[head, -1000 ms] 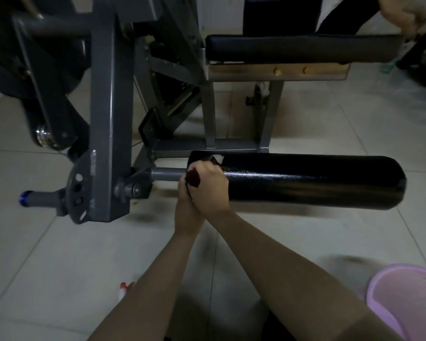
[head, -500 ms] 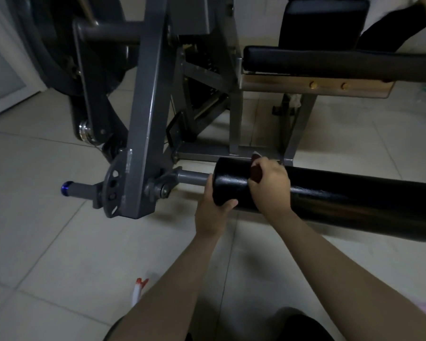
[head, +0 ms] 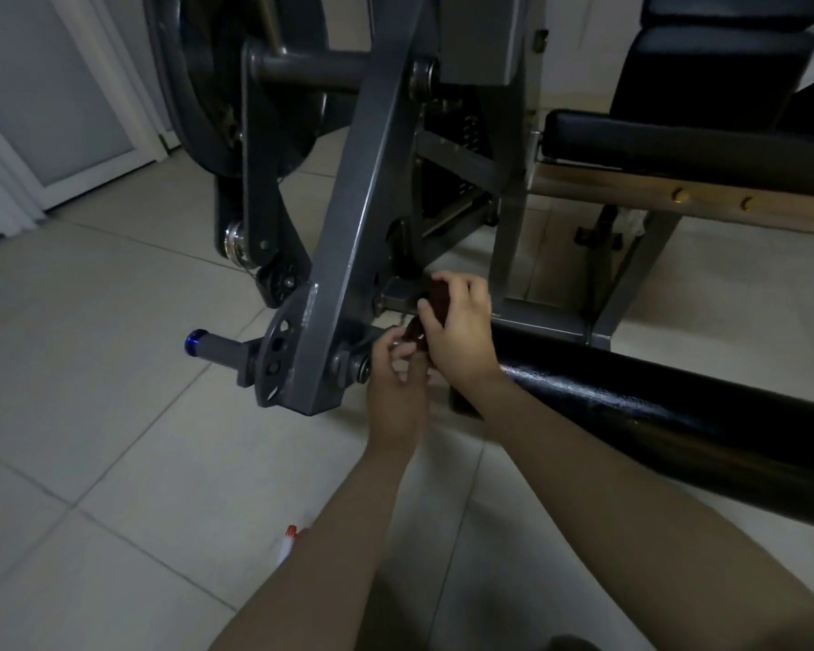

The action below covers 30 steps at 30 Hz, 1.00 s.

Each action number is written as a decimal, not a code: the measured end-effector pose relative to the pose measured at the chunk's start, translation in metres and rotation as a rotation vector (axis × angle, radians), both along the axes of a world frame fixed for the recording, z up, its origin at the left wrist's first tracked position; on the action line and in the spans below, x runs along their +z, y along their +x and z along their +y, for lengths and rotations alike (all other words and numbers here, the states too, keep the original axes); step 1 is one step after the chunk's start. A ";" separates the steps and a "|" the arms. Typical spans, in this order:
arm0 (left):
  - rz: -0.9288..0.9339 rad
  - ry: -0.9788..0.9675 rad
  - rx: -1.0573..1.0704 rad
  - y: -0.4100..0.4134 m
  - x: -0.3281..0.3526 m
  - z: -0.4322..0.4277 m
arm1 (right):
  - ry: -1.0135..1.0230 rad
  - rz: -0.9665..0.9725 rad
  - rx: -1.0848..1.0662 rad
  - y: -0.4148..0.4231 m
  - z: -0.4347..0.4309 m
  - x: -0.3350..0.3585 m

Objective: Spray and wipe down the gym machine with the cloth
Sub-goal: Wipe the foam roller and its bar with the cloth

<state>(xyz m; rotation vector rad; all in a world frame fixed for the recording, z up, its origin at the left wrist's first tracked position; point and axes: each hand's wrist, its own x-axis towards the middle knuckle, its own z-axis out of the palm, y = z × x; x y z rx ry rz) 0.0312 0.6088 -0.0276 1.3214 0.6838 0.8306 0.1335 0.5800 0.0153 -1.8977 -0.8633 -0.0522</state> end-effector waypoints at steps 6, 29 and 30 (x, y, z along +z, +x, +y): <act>0.256 -0.201 -0.058 0.011 -0.027 0.007 | -0.685 -0.047 0.310 0.013 0.050 -0.017; 0.058 -0.789 0.146 0.024 -0.016 0.024 | -0.937 0.285 0.450 0.027 0.059 0.011; 0.054 -0.803 0.135 0.023 -0.014 0.021 | -0.929 0.286 0.452 0.027 0.059 0.012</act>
